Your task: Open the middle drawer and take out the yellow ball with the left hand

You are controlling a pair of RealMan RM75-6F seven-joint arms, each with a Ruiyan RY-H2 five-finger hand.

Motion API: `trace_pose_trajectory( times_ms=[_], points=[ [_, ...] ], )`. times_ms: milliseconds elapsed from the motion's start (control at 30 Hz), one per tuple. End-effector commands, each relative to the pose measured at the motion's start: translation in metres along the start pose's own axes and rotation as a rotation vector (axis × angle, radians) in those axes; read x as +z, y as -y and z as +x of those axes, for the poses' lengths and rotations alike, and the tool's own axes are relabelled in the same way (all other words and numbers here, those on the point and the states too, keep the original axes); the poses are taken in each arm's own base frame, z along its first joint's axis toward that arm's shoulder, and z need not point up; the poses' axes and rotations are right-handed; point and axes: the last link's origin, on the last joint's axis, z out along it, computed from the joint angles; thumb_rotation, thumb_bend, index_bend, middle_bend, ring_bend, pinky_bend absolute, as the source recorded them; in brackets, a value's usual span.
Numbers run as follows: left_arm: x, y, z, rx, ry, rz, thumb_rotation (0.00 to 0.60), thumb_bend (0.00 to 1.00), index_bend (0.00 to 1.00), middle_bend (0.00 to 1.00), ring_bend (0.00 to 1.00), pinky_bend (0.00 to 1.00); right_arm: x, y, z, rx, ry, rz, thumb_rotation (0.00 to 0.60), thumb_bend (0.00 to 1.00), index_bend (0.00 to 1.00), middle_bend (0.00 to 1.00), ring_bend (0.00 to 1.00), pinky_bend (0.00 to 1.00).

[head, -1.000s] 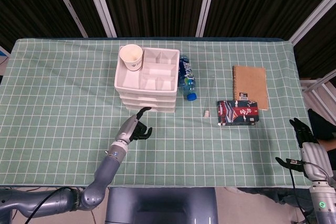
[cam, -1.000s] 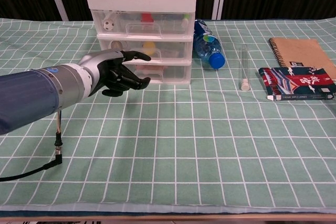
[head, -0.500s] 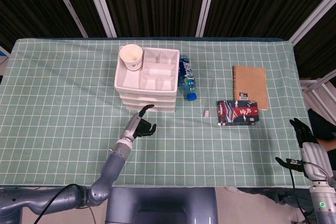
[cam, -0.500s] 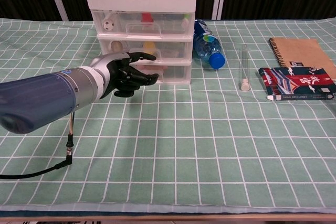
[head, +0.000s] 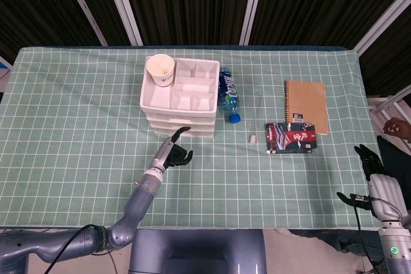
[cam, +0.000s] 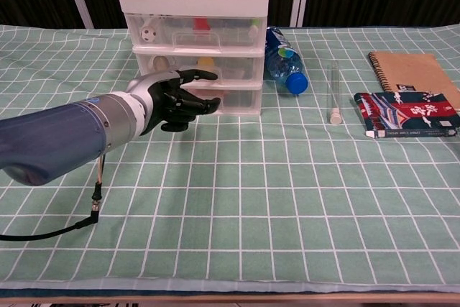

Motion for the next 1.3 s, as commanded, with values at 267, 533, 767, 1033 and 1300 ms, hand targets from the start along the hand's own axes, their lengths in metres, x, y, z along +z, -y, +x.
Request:
trace_pose_trajectory(
  times_ms=[267, 533, 767, 1033, 1300],
  points=[
    [0.002, 0.004, 0.000, -0.015, -0.008, 0.010, 0.600, 0.47, 0.12, 0.97, 0.99, 1.00, 0.000, 0.000, 0.000, 0.003, 0.000, -0.002, 0.600, 0.05, 0.00, 0.00, 0.00, 0.22],
    [0.007, 0.003, -0.003, -0.056, 0.016, 0.008, 0.600, 0.47, 0.12, 0.97, 0.99, 1.00, 0.000, 0.000, 0.000, 0.004, 0.001, -0.002, 0.600, 0.05, 0.00, 0.00, 0.00, 0.22],
    [0.010, 0.004, -0.004, -0.062, 0.030, 0.005, 0.600, 0.47, 0.17, 0.97, 1.00, 1.00, 0.000, 0.000, 0.000, 0.005, 0.002, -0.003, 0.600, 0.05, 0.00, 0.00, 0.00, 0.22],
    [0.010, 0.005, -0.004, -0.060, 0.035, 0.006, 0.600, 0.47, 0.23, 0.97, 1.00, 1.00, 0.000, 0.000, 0.000, 0.005, 0.004, -0.003, 0.600, 0.05, 0.00, 0.00, 0.00, 0.22],
    [0.004, 0.007, -0.004, -0.055, 0.047, 0.007, 0.600, 0.47, 0.24, 0.97, 1.00, 1.00, 0.000, 0.001, 0.000, 0.006, 0.004, -0.004, 0.600, 0.05, 0.00, 0.00, 0.00, 0.22]
  ],
)
